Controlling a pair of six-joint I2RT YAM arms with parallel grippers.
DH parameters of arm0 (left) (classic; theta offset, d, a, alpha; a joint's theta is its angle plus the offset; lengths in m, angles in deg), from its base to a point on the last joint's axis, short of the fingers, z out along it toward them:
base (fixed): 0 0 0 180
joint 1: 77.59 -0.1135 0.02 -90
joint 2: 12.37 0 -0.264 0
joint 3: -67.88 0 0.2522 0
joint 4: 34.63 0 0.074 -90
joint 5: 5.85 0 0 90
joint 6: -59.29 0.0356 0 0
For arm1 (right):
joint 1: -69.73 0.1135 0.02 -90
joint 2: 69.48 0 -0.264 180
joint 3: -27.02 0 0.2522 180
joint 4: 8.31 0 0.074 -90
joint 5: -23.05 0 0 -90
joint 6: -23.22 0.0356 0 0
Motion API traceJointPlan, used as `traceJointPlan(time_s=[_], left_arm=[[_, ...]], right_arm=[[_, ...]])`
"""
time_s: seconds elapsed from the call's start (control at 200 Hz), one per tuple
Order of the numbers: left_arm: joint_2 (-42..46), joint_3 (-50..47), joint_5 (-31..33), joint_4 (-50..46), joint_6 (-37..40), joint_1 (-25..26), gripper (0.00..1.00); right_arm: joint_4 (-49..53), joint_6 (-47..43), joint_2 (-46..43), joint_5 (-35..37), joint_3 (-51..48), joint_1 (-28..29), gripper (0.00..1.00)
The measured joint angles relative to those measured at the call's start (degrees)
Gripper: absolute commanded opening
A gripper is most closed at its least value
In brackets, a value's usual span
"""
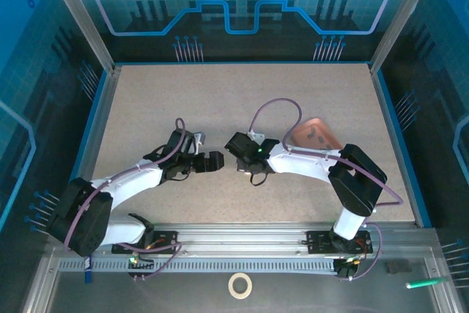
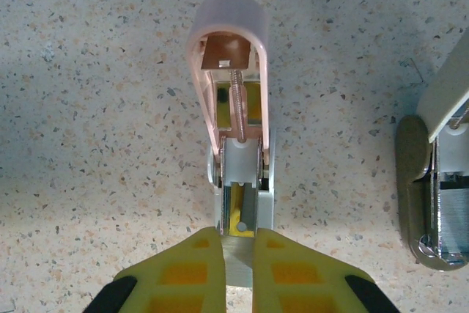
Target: Load the staples into the stapler
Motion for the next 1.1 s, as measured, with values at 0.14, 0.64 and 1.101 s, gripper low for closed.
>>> traceJointPlan(time_s=[0.14,0.64,1.101], left_arm=[[-0.1,0.0,0.1,0.4,0.0,0.0,0.99],[-0.6,0.0,0.7,0.4,0.0,0.0,0.99],[-0.6,0.0,1.4,-0.4,0.0,0.0,0.99]], right_arm=[[-0.4,0.0,0.0,-0.2,0.0,0.0,0.13],[-1.3,0.0,1.2,-0.5,-0.3,-0.1,0.13],[-1.4,0.0,2.3,-0.6,-0.5,-0.4,0.13]])
